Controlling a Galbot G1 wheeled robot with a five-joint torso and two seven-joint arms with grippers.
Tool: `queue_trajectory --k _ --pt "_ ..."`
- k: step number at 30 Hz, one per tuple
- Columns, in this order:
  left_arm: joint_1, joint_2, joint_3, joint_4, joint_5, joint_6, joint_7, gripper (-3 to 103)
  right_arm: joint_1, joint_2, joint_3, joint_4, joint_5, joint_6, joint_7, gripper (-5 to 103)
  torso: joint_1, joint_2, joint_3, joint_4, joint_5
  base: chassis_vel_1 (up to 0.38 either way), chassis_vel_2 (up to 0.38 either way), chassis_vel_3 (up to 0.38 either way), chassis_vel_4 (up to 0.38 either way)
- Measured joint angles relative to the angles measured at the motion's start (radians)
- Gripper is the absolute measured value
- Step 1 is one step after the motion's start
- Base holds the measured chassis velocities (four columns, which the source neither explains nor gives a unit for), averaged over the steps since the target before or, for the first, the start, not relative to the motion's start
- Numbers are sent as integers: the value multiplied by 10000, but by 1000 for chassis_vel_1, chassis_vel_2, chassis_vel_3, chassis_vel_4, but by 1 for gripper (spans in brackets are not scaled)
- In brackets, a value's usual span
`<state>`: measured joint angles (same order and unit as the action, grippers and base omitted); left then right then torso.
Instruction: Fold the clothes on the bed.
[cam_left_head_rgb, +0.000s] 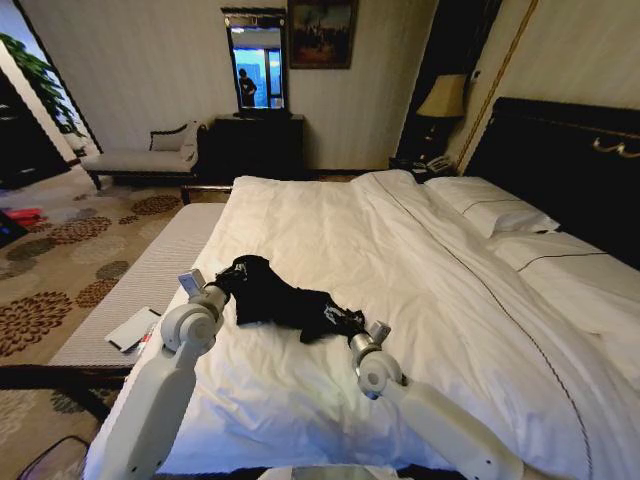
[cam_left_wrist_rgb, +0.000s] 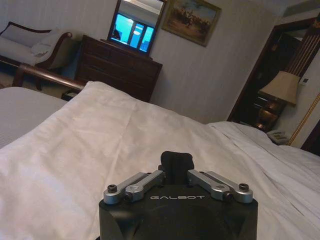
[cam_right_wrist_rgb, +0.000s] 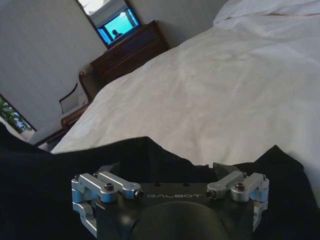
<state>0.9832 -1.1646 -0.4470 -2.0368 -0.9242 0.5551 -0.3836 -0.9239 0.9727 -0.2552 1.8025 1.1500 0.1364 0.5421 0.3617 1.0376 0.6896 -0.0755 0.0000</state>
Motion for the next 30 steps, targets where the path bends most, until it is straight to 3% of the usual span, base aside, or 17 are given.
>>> queue_trajectory --k 15,29,30 --pt "-88 45 -37 -71 -275 114 -114 2 552 -8 -716 -115 -850 45 -169 100 0 -1 0 0 0 0 0 0 0" --pt "-157 25 -8 7 -250 137 -125 2 908 110 -1350 -664 -1040 -82 -94 103 0 0 0 0 0 0 0 0 0" --pt "-174 23 -8 19 -252 138 -126 2 910 126 -1381 -714 -1053 -100 -58 99 0 0 0 0 0 0 0 0 0"
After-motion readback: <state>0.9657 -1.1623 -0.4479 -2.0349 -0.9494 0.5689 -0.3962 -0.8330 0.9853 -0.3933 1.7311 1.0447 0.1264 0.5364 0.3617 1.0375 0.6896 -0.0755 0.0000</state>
